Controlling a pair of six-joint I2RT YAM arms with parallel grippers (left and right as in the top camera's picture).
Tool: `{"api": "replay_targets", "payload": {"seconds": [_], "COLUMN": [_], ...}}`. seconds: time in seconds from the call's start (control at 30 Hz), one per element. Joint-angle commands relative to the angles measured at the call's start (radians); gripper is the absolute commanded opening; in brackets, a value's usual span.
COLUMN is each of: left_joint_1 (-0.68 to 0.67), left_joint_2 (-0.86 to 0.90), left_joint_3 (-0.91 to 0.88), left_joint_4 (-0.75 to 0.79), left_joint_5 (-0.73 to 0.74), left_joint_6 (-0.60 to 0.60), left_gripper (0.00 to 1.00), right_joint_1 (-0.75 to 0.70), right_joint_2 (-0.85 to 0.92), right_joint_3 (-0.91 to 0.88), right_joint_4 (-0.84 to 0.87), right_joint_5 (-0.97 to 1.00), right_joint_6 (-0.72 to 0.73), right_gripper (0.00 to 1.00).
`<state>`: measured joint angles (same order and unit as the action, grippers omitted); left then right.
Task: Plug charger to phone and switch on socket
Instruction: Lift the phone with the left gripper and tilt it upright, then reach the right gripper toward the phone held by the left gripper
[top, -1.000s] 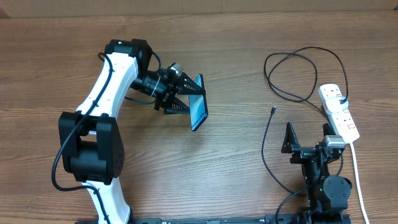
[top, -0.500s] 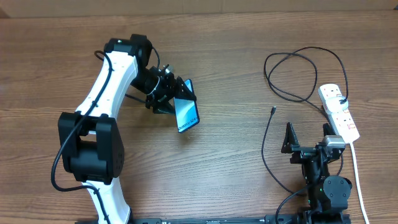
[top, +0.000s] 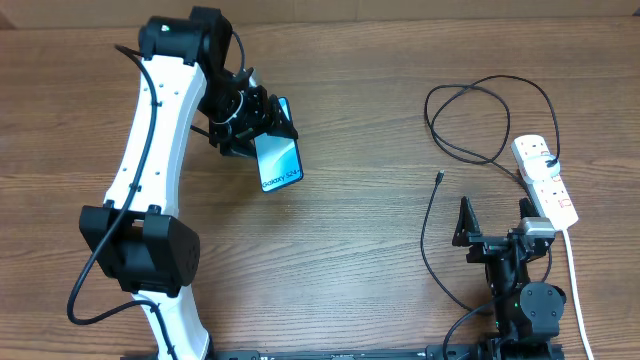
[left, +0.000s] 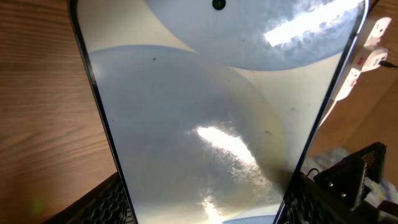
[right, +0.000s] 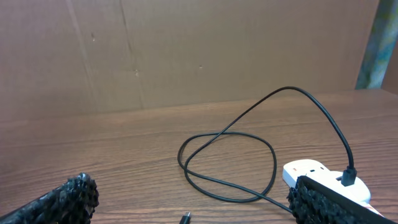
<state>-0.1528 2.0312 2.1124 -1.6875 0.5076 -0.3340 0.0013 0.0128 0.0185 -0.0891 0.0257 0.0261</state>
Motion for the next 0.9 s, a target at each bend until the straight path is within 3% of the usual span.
{"api": "replay_targets", "payload": {"seconds": [0.0,0.37,0.6,0.7,0.87], "left_joint_1": [-0.005,-0.061,-0.071,-0.071,-0.071], "left_joint_2": [-0.014,-0.038,-0.038,-0.038,-0.038], "left_joint_3": [0.044,0.044,0.044,0.044,0.044], "left_joint_4": [-0.003,-0.002,-0.002,0.001,0.015], "left_joint_5": [-0.028,-0.052,-0.124,-0.126,-0.126], "left_joint_6": [0.007,-0.003,-0.053,-0.064,-0.109], "left_gripper": [0.14,0.15,0.17,0.17,0.16], "right_joint_1": [-0.002,-0.002,-0.002,-0.002,-0.002], "right_joint_2": [-0.010,-0.010,-0.010,-0.010,-0.010], "right_joint_3": [-0.011,-0.011,-0.011,-0.011,-0.010], "right_joint_4": [0.006,0.007,0.037,0.036,0.065], "right_joint_5": [-0.001,-0.046,-0.503,-0.619,-0.605], "right_joint_6": [-0.001,0.035,0.830,0.978,0.977], "right_gripper": [1.00,1.00,1.00,1.00,1.00]}}
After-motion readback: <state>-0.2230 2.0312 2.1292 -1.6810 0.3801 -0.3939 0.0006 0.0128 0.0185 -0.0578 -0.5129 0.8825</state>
